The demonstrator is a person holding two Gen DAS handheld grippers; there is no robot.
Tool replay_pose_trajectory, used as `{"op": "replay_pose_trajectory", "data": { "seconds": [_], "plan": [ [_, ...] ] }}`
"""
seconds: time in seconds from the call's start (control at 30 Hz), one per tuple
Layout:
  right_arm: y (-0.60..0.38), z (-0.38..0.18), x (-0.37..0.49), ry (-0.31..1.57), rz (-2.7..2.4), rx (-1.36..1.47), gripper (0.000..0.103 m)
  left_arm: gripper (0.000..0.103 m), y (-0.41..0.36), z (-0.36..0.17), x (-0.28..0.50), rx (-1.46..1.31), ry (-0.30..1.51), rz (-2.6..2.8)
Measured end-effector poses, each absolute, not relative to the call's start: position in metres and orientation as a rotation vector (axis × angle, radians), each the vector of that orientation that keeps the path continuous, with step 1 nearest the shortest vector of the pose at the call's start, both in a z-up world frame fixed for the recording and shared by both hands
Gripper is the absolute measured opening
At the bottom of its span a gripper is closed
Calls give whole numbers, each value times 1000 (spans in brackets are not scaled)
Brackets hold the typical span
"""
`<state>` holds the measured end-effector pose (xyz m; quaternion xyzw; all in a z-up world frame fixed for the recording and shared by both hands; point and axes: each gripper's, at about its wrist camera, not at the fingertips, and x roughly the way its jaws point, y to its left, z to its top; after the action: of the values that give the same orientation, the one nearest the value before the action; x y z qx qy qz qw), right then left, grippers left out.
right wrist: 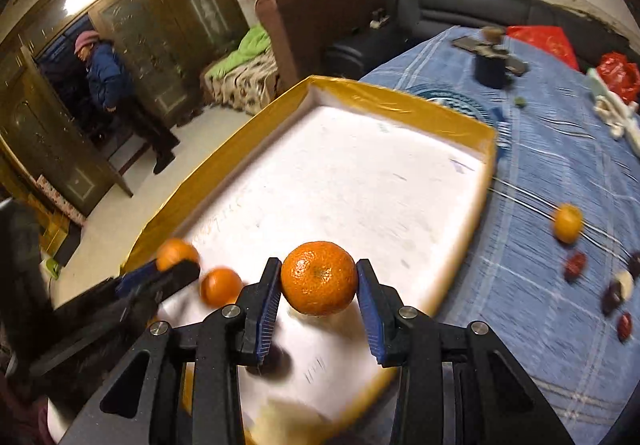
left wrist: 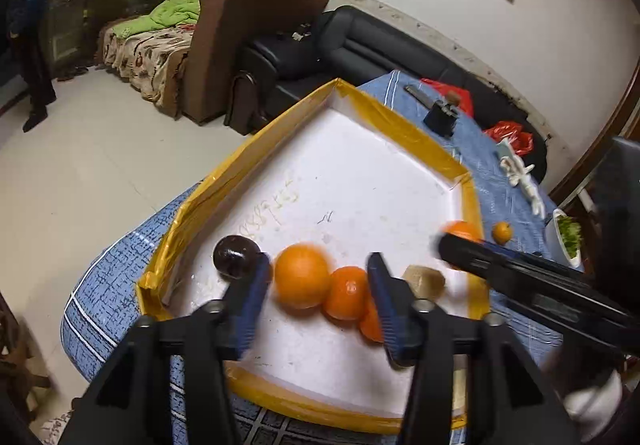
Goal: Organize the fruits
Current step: 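Release both oranges into the tray, left tool and right tool together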
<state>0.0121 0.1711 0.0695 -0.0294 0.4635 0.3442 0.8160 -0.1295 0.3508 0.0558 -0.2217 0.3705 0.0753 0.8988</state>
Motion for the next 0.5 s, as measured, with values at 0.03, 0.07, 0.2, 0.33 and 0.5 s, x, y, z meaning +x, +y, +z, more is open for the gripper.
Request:
{"op": "replay_pose_trajectory", "data": {
  "seconds": [0.03, 0.07, 0.2, 0.33, 0.5],
  "plan": [
    [181, 66, 16, 1000, 736, -76, 42, 56, 355, 59, -132, -465, 756, 156],
    [190, 62, 19, 1011, 741, -87, 43, 57, 358, 61, -135, -471, 747, 156],
    [212, 49, 26, 1062, 762, -103, 44, 66, 376, 67, -147, -519, 715, 168],
    [217, 54, 22, 1035, 767, -110, 52, 66, 386, 70, -152, -561, 710, 165],
    [195, 71, 14, 977, 755, -90, 58, 68, 372, 75, -150, -545, 711, 139]
  ]
}}
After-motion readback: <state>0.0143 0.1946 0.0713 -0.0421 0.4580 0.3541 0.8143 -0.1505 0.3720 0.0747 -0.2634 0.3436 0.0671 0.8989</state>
